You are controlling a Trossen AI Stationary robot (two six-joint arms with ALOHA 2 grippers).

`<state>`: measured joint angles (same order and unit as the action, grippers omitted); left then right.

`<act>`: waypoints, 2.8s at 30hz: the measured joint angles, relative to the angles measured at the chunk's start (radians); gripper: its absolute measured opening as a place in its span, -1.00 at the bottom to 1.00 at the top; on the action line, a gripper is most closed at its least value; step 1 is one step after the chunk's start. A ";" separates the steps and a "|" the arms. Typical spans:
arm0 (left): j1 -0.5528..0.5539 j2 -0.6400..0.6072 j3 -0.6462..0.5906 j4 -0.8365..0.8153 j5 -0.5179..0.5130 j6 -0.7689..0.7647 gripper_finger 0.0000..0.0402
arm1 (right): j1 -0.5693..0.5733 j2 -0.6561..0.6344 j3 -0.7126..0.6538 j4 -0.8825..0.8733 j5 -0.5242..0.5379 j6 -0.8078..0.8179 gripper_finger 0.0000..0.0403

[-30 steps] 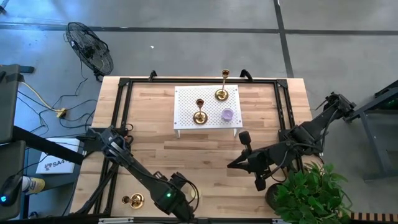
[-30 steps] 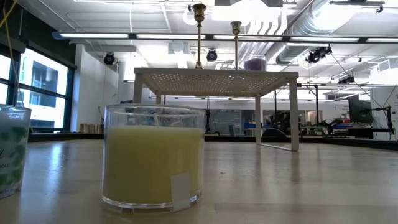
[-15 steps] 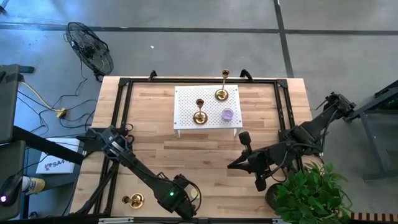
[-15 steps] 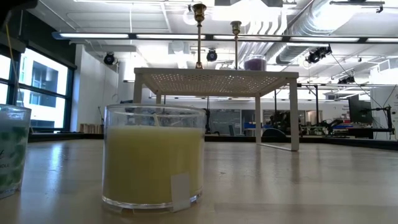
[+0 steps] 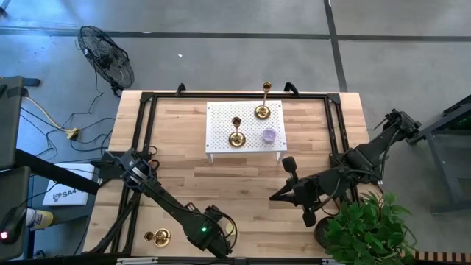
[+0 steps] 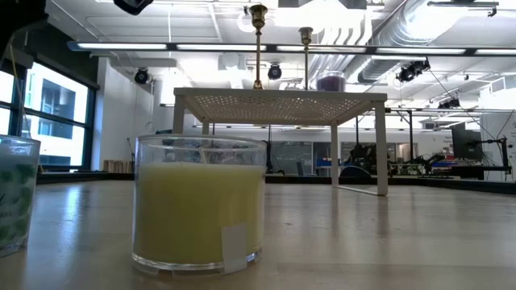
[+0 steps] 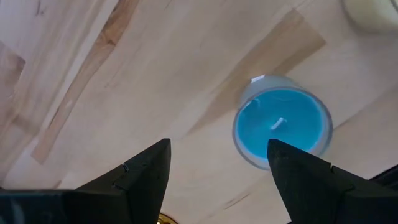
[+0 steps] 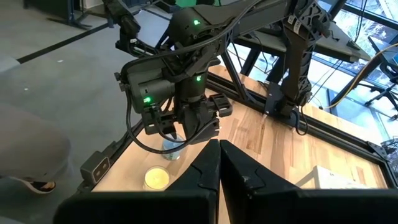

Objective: Pick & Place candle stick holders
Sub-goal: Put the blue scented candle on the shelf

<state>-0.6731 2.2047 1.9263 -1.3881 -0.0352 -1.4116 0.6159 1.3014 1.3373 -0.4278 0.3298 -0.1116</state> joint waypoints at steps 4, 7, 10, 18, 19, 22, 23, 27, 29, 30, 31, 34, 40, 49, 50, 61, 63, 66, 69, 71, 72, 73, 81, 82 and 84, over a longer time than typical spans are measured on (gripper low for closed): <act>0.000 0.000 0.000 -0.001 0.000 0.008 0.30 | 0.000 0.000 0.000 0.000 0.000 0.000 -0.98; 0.000 0.000 0.000 0.000 -0.001 0.025 0.30 | 0.000 0.000 0.000 0.000 0.000 0.000 -0.99; 0.006 0.000 0.000 0.000 -0.001 0.028 0.30 | 0.000 0.000 0.000 0.000 0.000 0.000 -0.99; 0.021 0.000 -0.005 0.006 0.000 0.054 0.13 | 0.000 0.000 0.000 0.000 0.000 0.000 -0.99; 0.021 0.000 -0.008 0.004 0.000 0.053 0.10 | 0.000 0.000 0.000 0.000 0.000 0.000 -0.99; 0.021 0.000 -0.014 0.001 0.002 0.057 0.01 | 0.000 0.000 0.000 0.000 0.000 0.000 -0.99; 0.021 0.000 -0.015 0.009 0.005 0.062 -0.01 | 0.000 0.000 0.000 0.000 0.000 0.000 -0.99; 0.021 -0.001 -0.037 0.063 0.022 0.081 -0.06 | 0.000 0.000 0.000 0.000 0.000 0.000 -0.98; 0.021 -0.001 -0.037 0.061 0.022 0.080 -0.06 | 0.000 0.000 0.000 0.000 0.000 0.000 -0.99; 0.021 -0.001 -0.037 0.061 0.022 0.080 -0.06 | 0.000 0.000 0.000 0.000 -0.001 0.000 -0.99; 0.021 -0.001 -0.037 0.064 0.022 0.080 -0.06 | 0.000 0.001 0.000 0.000 -0.004 0.000 -0.99; 0.021 -0.001 -0.037 0.063 0.022 0.080 -0.07 | 0.000 0.001 0.000 0.000 -0.005 0.004 -0.99; 0.021 -0.001 -0.037 0.063 0.022 0.080 -0.07 | 0.000 0.001 0.000 0.000 -0.005 0.007 -0.99; 0.021 -0.001 -0.037 0.063 0.021 0.080 -0.07 | 0.000 0.001 0.000 -0.001 -0.020 0.008 -0.98; 0.021 -0.001 -0.037 0.063 0.021 0.080 -0.07 | 0.000 0.001 0.000 -0.001 -0.024 0.008 -0.99; 0.021 -0.001 -0.037 0.063 0.022 0.079 -0.37 | 0.020 0.001 0.000 -0.001 -0.016 0.008 -0.99; 0.021 -0.001 -0.037 0.063 0.032 0.080 -0.46 | 0.027 0.001 0.000 -0.001 -0.005 0.006 -0.99; 0.021 -0.001 -0.037 0.063 0.050 0.080 -0.59 | 0.035 0.001 0.000 0.000 0.000 0.003 -0.99; 0.021 -0.001 -0.037 0.068 0.051 0.081 -0.69 | 0.035 0.001 0.000 0.000 0.000 0.004 -0.99; 0.021 -0.001 -0.037 0.083 0.051 0.082 -0.75 | 0.035 0.001 0.000 0.000 0.000 0.006 -0.99; 0.021 -0.001 -0.037 0.093 0.051 0.086 -0.78 | 0.035 0.001 0.000 0.000 0.000 0.007 -0.99; 0.021 -0.001 -0.037 0.104 0.051 0.098 -0.80 | 0.035 0.001 0.000 0.000 0.000 0.007 -0.99; 0.029 -0.006 -0.097 0.196 0.111 0.125 -0.84 | 0.035 0.001 0.000 0.000 0.000 0.007 -0.99; 0.033 -0.008 -0.110 0.198 0.129 0.125 -0.84 | 0.035 0.001 0.000 0.000 0.000 0.008 -0.99; 0.038 -0.009 -0.134 0.200 0.162 0.125 -0.84 | 0.035 0.001 0.000 0.000 0.000 0.010 -0.99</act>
<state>-0.6354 2.1955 1.7922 -1.1877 0.1263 -1.2870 0.6510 1.3025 1.3376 -0.4282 0.3298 -0.1017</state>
